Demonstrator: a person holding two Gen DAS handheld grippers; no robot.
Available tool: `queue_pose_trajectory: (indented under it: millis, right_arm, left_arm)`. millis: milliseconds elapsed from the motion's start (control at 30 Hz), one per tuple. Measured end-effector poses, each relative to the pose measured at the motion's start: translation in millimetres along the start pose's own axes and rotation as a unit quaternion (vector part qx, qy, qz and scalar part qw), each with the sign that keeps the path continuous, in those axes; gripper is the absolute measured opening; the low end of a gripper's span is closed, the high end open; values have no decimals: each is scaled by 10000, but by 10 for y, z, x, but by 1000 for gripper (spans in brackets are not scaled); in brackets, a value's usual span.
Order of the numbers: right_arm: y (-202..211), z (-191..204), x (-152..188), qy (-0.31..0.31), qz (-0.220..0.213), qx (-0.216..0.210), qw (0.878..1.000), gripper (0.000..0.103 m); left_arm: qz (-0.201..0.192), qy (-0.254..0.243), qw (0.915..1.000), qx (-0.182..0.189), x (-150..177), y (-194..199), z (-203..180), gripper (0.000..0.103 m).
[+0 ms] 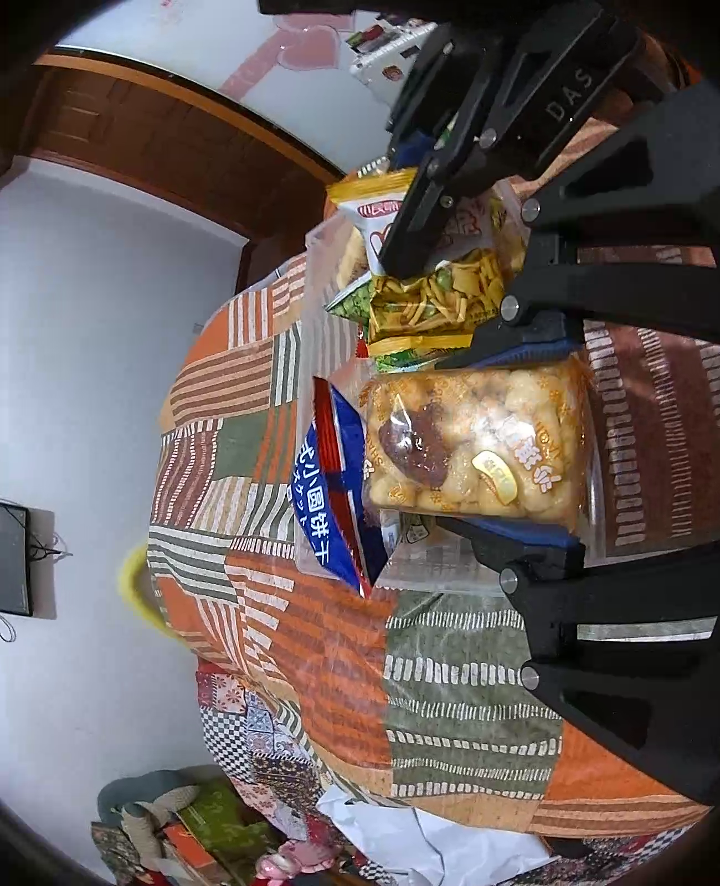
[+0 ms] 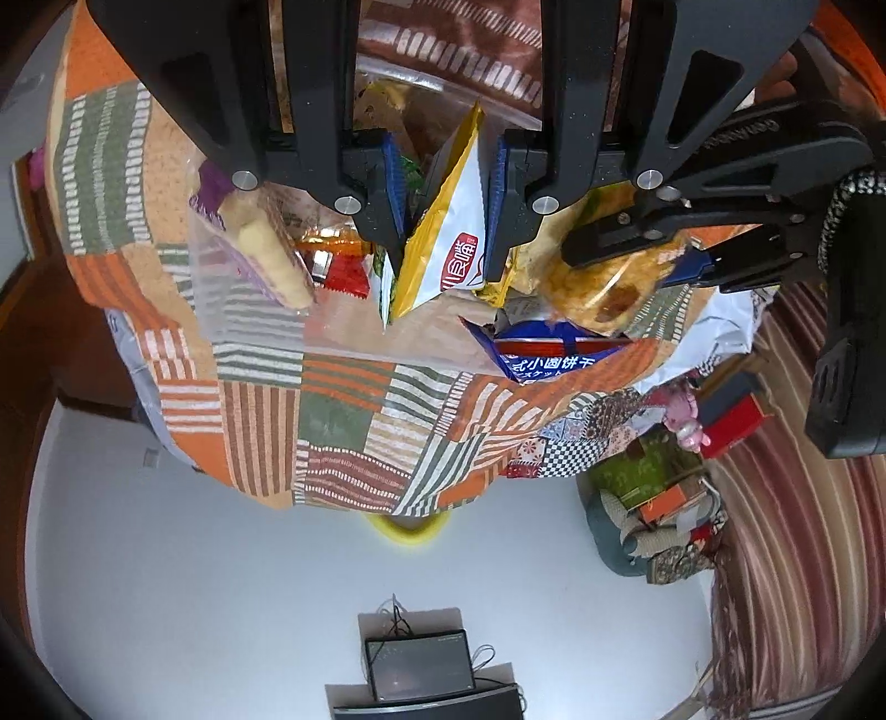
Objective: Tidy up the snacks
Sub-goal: 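Lower the nut bar and chip bag into the clear box and open both grippers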
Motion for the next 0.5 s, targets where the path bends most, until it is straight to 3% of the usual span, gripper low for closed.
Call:
queue_pose_trajectory:
  millis: [100, 200, 300, 500]
  right_arm:
    - [21, 23, -1, 68, 48, 60, 9999, 27]
    - [88, 29, -10, 14, 23, -12, 10000, 39]
    - [248, 38, -29, 37, -138, 175, 9997, 54]
    - [699, 18, -44, -141, -437, 111, 9989, 55]
  left_arm:
    - [7, -26, 10000, -1, -2, 2, -15, 49]
    - [-20, 68, 10000, 50, -17, 56, 1, 56]
    - [-149, 103, 9998, 125, -24, 207, -1, 56]
    - [-656, -6, 9976, 205, 24, 747, -60, 56]
Point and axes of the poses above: each gripper's, at about its wrist camera, not at the fingertips, and y roughly against the way its jaws point, z to its left, x to its underside, the point moved 1 cm from there along -y, roughly the way its jaws point, and after that the axes turned 10 degrees about y, right-handed, at the moved point
